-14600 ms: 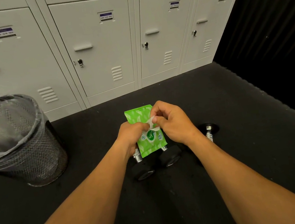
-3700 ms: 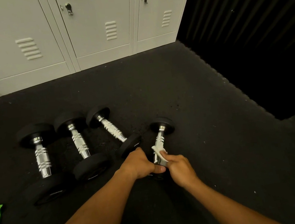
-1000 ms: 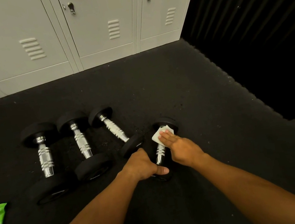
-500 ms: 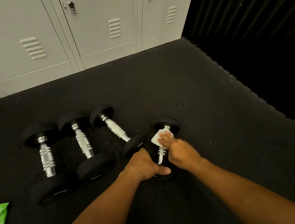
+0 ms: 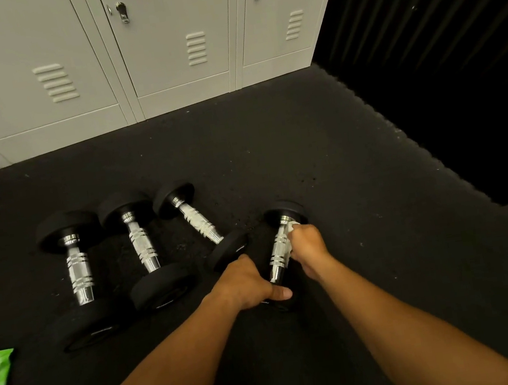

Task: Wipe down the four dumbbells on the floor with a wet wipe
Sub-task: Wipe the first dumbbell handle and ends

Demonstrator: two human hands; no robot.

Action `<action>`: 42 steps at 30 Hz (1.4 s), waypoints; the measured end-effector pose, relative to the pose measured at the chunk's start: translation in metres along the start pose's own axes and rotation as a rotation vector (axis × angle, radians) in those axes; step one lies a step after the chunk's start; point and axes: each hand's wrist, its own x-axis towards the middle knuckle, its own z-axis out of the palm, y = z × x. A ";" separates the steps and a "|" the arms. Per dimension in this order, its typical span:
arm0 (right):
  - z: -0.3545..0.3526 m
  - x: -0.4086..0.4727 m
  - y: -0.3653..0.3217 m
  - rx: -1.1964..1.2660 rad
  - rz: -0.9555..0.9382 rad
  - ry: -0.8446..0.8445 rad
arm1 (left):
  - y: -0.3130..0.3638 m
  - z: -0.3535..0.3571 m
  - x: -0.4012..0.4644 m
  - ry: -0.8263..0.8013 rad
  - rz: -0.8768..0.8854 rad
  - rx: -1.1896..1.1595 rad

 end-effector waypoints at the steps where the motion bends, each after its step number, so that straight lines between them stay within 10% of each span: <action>1: 0.001 0.003 -0.001 0.070 0.023 -0.008 | 0.000 0.000 0.000 -0.002 -0.001 -0.001; 21: -0.012 -0.015 0.027 0.291 0.196 -0.206 | -0.005 -0.001 -0.002 0.014 -0.009 -0.049; 26: -0.010 -0.018 0.023 -0.276 -0.225 -0.056 | -0.005 -0.001 -0.003 0.016 -0.010 -0.061; 32: -0.015 -0.005 0.024 -1.159 -0.771 -0.294 | -0.004 0.000 -0.004 0.001 0.005 -0.075; 42: -0.032 0.003 0.015 -1.500 -0.886 -0.603 | -0.003 -0.001 -0.003 -0.013 0.002 -0.056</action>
